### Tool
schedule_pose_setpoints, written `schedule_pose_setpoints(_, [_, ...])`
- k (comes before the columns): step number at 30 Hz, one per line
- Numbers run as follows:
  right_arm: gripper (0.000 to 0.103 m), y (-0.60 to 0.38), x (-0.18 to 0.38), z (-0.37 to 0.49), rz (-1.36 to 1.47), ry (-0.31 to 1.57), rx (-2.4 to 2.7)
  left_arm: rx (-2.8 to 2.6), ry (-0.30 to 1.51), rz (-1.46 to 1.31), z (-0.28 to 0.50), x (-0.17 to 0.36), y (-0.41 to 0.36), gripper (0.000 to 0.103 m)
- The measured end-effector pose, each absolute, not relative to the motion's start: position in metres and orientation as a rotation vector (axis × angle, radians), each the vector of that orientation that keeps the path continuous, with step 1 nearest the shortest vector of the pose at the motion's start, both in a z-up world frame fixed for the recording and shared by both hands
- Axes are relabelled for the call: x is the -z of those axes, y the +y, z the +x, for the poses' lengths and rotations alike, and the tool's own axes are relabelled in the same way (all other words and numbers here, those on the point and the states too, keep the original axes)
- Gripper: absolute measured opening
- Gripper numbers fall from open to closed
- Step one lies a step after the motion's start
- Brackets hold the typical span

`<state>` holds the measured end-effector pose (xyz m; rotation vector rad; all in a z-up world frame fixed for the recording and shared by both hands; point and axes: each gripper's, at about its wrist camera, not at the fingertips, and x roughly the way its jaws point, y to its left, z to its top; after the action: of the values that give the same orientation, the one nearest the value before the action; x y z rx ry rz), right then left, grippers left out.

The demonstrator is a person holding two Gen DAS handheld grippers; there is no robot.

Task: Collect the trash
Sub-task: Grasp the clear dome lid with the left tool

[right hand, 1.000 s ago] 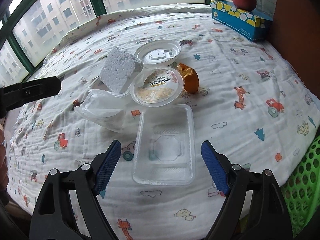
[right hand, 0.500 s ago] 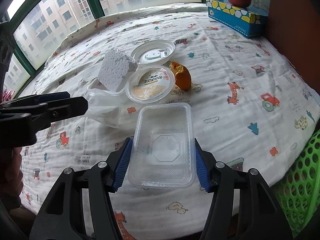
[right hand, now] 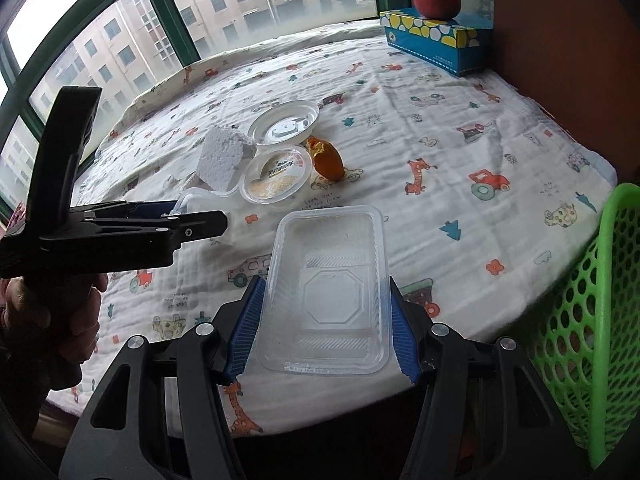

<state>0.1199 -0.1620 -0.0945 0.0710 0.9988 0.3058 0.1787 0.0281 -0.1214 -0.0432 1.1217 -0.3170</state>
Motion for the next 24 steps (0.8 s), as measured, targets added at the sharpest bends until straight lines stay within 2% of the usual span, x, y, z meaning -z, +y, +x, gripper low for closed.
schedule_pose_setpoints(6, [0.058,-0.172,0.093,0.113,0.095,0.996,-0.288,0.330,1.105,-0.033,0.177,0.122,0.024,0.064])
schedule_pose_setpoints(24, [0.058,-0.212,0.071,0.091,0.165,0.939,-0.230,0.408,1.046,-0.085,0.150,0.085,0.017,0.063])
